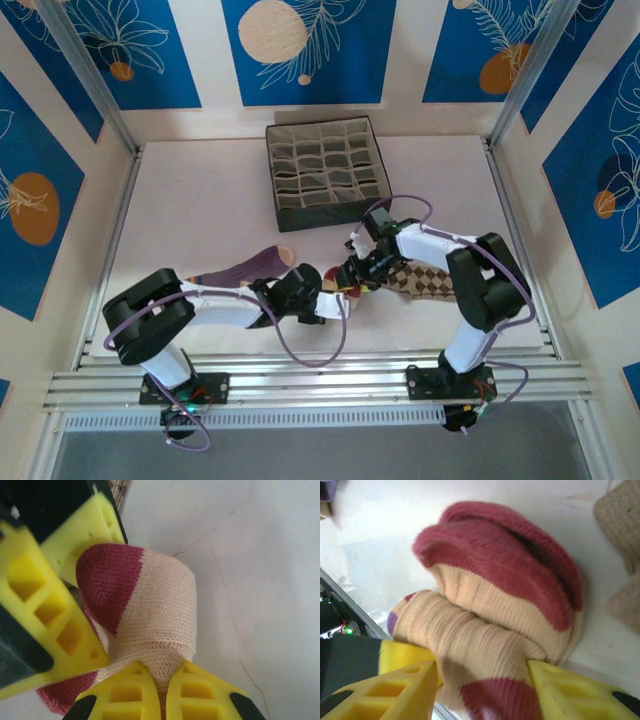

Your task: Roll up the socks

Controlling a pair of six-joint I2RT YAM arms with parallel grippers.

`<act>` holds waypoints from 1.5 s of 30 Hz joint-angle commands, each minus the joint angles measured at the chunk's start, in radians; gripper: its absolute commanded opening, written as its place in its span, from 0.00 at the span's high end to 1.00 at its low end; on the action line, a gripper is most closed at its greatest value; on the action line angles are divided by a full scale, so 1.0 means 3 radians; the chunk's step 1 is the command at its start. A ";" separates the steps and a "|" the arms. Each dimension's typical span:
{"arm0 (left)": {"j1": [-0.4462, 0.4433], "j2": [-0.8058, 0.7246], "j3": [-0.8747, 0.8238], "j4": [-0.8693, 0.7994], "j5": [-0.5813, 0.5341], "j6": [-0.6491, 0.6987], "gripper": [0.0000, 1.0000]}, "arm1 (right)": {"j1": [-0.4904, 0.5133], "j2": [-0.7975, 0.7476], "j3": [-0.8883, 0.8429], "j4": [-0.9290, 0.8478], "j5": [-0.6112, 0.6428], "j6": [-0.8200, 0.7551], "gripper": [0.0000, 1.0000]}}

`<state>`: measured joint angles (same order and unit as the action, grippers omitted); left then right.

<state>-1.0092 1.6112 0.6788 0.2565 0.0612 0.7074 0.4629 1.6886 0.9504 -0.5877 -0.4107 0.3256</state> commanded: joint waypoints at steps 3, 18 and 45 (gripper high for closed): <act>0.0194 0.0083 0.0231 -0.1049 0.0762 -0.0542 0.97 | -0.0110 -0.0591 -0.0361 0.0297 0.0019 0.0044 0.46; 0.0787 0.0785 0.0790 -0.1594 0.1856 -0.1376 0.95 | -0.0127 -0.0806 -0.0720 0.0601 0.0090 0.0172 0.42; 0.0816 -0.0467 -0.0078 -0.0322 0.1326 -0.0829 0.51 | 0.0260 0.0426 0.0052 -0.0035 0.0868 0.0422 0.77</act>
<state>-0.7467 1.5547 0.7151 0.0402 0.5323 0.3897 0.5274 1.7580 0.9977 -0.5175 -0.2615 0.4484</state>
